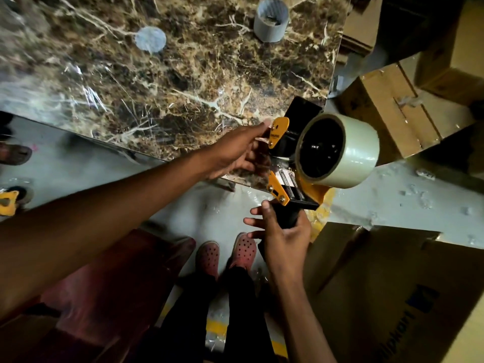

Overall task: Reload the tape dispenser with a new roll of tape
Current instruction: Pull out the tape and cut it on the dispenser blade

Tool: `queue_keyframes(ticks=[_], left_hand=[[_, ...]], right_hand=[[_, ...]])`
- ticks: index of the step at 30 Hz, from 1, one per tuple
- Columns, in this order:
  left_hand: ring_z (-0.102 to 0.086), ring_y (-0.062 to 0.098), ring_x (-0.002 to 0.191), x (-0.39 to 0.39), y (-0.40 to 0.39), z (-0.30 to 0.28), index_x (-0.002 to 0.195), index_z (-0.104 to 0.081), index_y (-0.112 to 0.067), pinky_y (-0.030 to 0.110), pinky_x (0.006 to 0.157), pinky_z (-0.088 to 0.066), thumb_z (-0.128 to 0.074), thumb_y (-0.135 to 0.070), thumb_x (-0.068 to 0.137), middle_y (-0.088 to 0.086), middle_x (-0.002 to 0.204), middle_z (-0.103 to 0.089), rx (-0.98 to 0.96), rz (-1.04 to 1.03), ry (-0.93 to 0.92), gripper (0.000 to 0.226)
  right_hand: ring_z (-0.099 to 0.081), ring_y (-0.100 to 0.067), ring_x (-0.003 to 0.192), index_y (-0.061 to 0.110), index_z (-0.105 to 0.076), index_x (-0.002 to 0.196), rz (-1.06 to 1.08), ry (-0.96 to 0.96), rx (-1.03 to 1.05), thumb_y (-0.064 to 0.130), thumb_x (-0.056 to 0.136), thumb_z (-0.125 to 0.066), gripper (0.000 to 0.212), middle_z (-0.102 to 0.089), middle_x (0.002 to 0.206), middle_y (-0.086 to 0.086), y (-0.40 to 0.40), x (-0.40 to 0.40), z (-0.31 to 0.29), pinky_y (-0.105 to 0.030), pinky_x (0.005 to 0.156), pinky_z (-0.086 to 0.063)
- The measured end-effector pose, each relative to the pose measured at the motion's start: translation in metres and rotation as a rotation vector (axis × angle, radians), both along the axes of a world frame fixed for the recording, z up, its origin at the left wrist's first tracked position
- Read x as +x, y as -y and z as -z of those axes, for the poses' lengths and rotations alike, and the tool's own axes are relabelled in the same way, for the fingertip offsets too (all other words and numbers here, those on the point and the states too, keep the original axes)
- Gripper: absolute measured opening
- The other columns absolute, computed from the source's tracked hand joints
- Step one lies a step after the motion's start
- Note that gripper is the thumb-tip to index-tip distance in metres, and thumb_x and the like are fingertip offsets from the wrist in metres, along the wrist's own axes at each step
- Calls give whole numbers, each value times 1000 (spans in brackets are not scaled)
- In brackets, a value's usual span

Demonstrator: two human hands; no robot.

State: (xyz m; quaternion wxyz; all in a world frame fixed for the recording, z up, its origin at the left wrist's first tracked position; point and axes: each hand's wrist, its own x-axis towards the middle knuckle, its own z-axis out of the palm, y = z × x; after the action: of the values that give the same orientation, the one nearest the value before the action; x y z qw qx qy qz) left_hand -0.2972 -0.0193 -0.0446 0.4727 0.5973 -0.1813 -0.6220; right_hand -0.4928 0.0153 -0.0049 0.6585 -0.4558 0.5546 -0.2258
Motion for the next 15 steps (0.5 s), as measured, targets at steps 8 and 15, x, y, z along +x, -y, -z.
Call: queue_keyframes(ticks=[8, 15], left_hand=[[-70, 14, 63, 0, -9, 1, 95, -61, -14, 35, 69, -61, -32, -38, 115, -1, 69, -71, 73, 103, -285, 42], [-71, 18, 64, 6, 2, 16, 95, -52, -13, 22, 49, -51, -41, -6, 108, 12, 87, -65, 76, -18, -333, 19]], right_hand=[[-77, -36, 73, 13, -62, 99, -37, 19, -7, 8, 101, -65, 6, -76, 86, -18, 11, 2, 9, -41, 55, -57], [-78, -33, 72, 14, -61, 98, -94, 20, -16, 10, 100, -66, 6, -77, 89, -17, 25, 3, 10, -39, 53, -59]])
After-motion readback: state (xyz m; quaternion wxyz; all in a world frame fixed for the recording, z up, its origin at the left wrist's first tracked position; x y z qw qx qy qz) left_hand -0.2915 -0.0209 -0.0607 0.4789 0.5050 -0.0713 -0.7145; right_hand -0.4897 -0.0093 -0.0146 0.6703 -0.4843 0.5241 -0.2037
